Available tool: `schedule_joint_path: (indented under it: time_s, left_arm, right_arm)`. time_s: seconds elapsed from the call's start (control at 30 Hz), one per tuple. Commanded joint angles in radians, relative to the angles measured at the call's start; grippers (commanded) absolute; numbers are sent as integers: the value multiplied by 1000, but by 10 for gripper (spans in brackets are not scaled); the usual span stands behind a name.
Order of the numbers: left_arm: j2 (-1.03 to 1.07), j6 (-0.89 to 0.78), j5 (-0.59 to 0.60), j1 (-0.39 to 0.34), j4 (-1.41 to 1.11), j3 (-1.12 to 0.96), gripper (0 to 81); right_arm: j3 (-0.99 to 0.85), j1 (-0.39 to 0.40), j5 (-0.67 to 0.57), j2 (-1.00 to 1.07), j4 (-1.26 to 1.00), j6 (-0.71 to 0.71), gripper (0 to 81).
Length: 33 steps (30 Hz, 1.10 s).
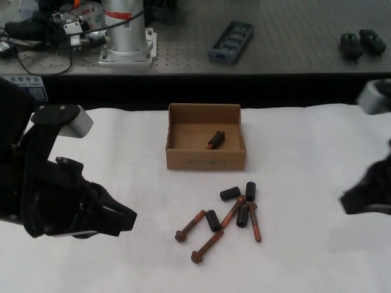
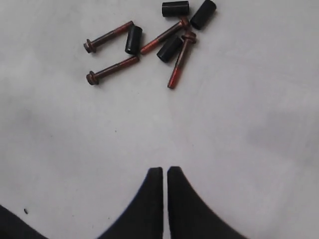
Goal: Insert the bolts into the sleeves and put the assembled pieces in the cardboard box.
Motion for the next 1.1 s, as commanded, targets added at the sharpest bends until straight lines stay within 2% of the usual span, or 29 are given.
schedule_joint_path:
  time_s: [0.0, 0.13, 0.2, 0.4, 0.6, 0.8, 1.07]
  left_arm:
    - [-9, -13, 7, -3, -7, -2, 7]
    - [-9, -13, 7, -3, -7, -2, 7]
    - [-9, -13, 7, -3, -7, -2, 7]
    - [-9, -13, 7, -3, -51, -2, 7]
    - [-9, -13, 7, -3, -81, -2, 7]
    - [-9, -13, 7, -3, -81, -2, 7]
    - [-9, -13, 7, -3, -81, -2, 7]
  right_arm:
    - [-30, -5, -29, 60, -68, 11, 40]
    - [-70, -5, -29, 205, -89, 38, 276]
    - [-89, -5, -29, 263, -102, 65, 341]
    - [-153, 50, -33, 419, -173, 83, 267]
    - [-237, 100, -26, 547, -198, 83, 259]
    - [-292, 100, 22, 631, -189, 96, 259]
    - [-304, 100, 92, 644, -197, 72, 259]
